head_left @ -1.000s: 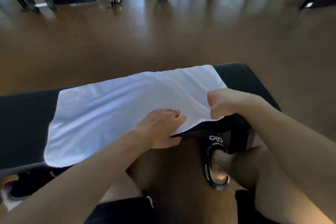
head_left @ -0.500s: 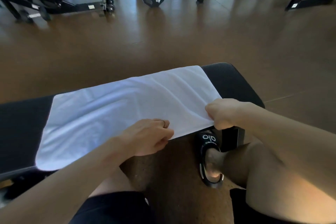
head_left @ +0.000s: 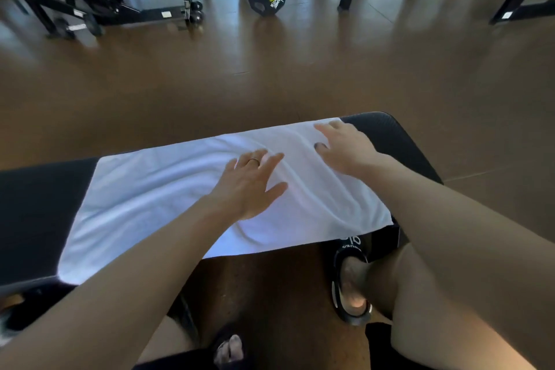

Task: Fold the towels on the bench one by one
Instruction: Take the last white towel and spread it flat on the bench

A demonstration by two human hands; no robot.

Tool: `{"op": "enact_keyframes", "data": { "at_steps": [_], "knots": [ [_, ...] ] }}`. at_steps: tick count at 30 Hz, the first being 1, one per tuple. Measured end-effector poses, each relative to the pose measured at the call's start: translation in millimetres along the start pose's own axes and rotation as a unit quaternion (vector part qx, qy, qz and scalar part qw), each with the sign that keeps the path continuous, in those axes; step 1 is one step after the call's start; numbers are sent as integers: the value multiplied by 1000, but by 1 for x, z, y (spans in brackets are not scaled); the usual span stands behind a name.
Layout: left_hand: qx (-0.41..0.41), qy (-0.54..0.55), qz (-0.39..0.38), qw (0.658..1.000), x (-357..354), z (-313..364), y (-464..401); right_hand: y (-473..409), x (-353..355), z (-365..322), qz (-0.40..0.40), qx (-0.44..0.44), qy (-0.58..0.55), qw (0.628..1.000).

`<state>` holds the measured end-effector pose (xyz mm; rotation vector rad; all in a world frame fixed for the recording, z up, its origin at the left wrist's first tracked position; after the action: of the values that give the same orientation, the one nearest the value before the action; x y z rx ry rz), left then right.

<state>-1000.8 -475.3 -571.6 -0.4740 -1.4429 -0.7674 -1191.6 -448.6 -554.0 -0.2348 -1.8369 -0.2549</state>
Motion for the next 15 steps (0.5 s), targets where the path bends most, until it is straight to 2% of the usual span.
{"op": "enact_keyframes", "data": {
  "at_steps": [2,6,8,12,15],
  "knots": [
    [22,8,-22,999,-7,0,-15,-16,-17,-7,-34,23,33,999],
    [42,23,-61,997,-19,-1,-35,-30,-48,5,-120,10,52,991],
    [43,19,-82,996,-27,-2,-38,-37,-46,13,-108,12,60,992],
    [45,24,-70,996,-29,-10,-42,-51,-43,27,-68,-2,69,995],
    [29,10,-71,997,-32,-15,-45,-56,-34,13,-1,4,94,996]
  ]
}}
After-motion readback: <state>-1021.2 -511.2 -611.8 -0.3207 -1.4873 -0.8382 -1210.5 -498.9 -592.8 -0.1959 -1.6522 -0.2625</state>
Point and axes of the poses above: each hand's wrist, its own y-axis away from the middle knuckle, its own x-axis out of the back of the hand, z = x × y, the point moved 9 cm from there along -y, towards the middle knuckle, and after that the axes turned 2 degrees about x, right-handed, at the moved point
